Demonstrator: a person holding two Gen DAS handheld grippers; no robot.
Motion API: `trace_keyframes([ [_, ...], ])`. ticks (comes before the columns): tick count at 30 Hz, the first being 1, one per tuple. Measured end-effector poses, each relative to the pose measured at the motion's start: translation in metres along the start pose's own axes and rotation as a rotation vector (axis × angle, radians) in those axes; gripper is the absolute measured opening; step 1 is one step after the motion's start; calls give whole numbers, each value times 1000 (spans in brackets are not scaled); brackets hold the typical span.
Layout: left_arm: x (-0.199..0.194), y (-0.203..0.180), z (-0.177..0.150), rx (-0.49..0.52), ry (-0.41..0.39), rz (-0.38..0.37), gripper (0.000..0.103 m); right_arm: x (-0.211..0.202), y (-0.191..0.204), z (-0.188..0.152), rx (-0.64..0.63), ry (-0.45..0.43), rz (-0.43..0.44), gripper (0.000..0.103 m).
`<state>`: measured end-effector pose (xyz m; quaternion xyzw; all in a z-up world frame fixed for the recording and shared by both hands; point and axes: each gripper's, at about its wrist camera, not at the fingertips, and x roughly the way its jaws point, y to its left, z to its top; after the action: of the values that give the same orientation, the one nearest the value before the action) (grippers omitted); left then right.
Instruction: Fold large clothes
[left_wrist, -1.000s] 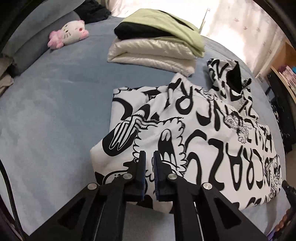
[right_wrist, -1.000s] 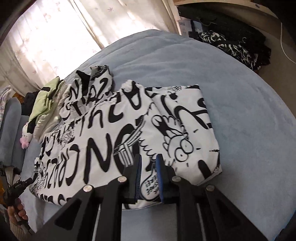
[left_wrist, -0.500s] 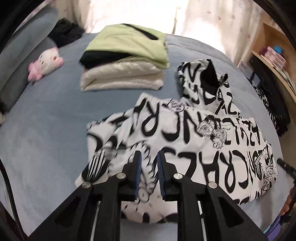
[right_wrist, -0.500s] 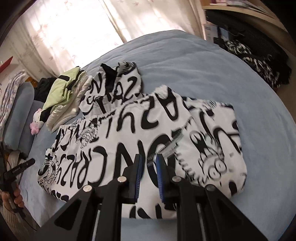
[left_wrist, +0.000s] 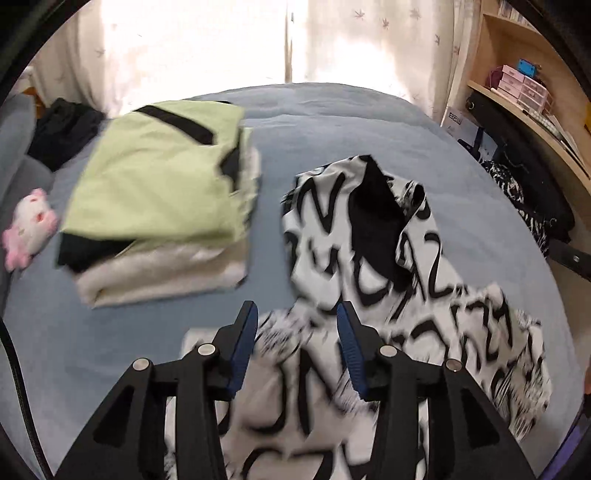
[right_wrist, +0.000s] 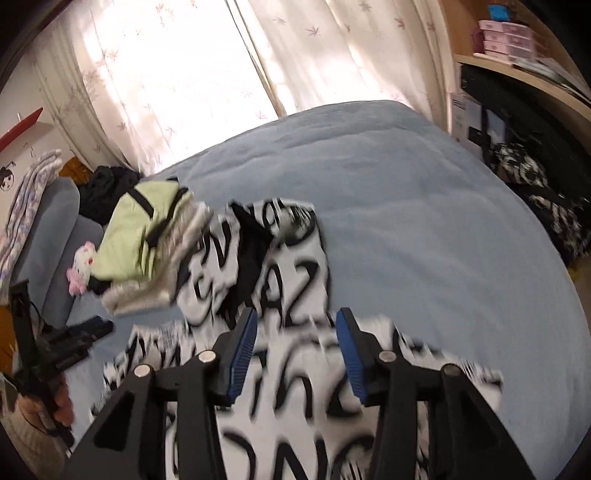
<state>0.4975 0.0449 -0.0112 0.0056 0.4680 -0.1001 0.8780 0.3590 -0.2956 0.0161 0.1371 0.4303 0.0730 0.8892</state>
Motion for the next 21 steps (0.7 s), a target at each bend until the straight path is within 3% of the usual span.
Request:
trace_keyframes([
  [6, 85, -10, 45, -68, 82, 24, 44, 84, -4, 58, 93, 46, -5, 45],
  [12, 160, -22, 46, -50, 157, 57, 44, 163, -8, 86, 142, 89, -45, 45],
  [16, 183, -28, 47, -35, 145, 78, 44, 191, 2, 89, 128, 100, -39, 45],
  [21, 193, -36, 59, -57, 119, 34, 47, 219, 10, 81, 88, 144, -79, 45],
])
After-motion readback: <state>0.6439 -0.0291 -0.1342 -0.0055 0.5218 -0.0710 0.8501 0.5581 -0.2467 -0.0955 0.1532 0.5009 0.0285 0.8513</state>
